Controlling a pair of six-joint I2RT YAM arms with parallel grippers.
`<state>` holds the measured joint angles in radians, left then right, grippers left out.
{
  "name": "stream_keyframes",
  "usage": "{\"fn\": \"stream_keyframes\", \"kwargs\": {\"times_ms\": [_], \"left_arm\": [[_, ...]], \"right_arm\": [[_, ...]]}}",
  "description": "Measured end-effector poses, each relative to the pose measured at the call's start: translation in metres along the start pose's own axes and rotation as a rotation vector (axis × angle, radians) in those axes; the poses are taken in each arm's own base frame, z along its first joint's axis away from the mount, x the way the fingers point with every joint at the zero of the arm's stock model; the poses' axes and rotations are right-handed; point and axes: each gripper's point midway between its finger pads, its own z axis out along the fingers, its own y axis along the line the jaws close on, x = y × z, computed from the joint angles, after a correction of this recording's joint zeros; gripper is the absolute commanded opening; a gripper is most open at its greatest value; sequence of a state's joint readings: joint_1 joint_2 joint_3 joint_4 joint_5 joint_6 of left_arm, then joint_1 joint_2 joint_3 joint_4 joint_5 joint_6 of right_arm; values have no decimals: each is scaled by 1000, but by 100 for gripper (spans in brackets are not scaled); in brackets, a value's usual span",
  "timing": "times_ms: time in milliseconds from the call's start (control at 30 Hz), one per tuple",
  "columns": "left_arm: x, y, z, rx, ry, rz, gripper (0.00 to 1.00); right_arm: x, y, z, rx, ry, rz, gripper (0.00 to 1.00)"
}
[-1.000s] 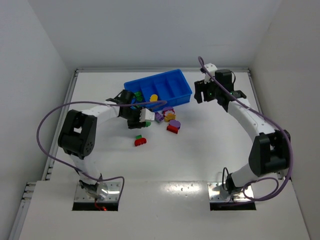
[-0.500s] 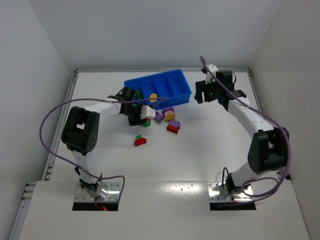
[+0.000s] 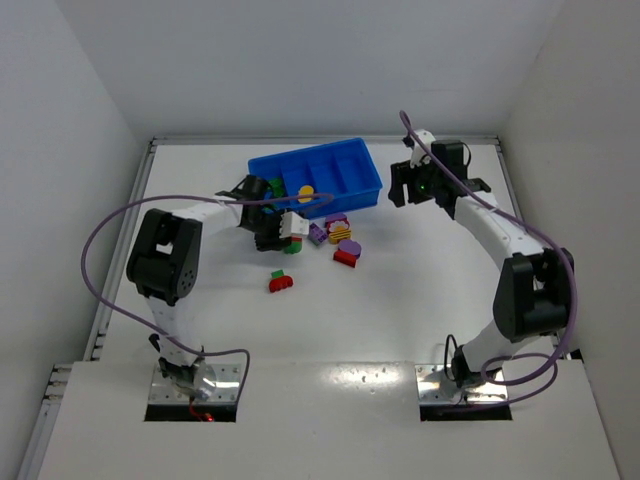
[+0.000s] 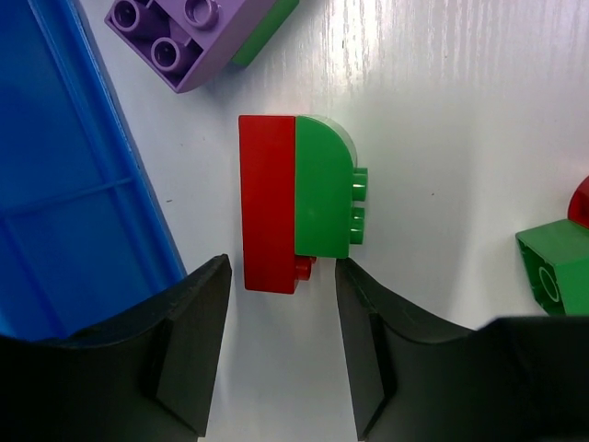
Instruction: Sort the legos into containers by color
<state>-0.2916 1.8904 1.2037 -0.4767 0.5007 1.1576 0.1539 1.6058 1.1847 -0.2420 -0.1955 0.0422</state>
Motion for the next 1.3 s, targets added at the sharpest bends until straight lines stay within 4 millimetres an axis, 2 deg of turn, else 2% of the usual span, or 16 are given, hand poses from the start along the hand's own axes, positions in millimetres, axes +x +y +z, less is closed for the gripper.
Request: {"fn": "stream_keyframes", "kwargs": {"times_ms": [300, 533, 700, 767, 933, 1167, 1300], "left_arm": [[-1, 12, 5, -6, -1, 23, 47], [-1, 13, 6, 1, -2, 42, 39], [-2, 9, 6, 21, -12, 48, 28], [-3, 6, 6, 34, -14, 47, 22], [-3, -5, 3, 67, -19, 40, 17], [-7, -47, -16, 119, -22, -8, 14], [-18, -48, -23, 94, -36, -122, 12]], "right_arm": [[2, -1, 2, 0, 7, 3, 70], [4, -1, 4, -1, 11, 4, 70], [5, 1, 5, -14, 16, 8, 70], [6, 2, 6, -17, 18, 8, 70], [7, 2, 7, -19, 22, 9, 70], [7, 3, 7, -23, 22, 10, 70], [7, 3, 7, -27, 22, 12, 70]]}}
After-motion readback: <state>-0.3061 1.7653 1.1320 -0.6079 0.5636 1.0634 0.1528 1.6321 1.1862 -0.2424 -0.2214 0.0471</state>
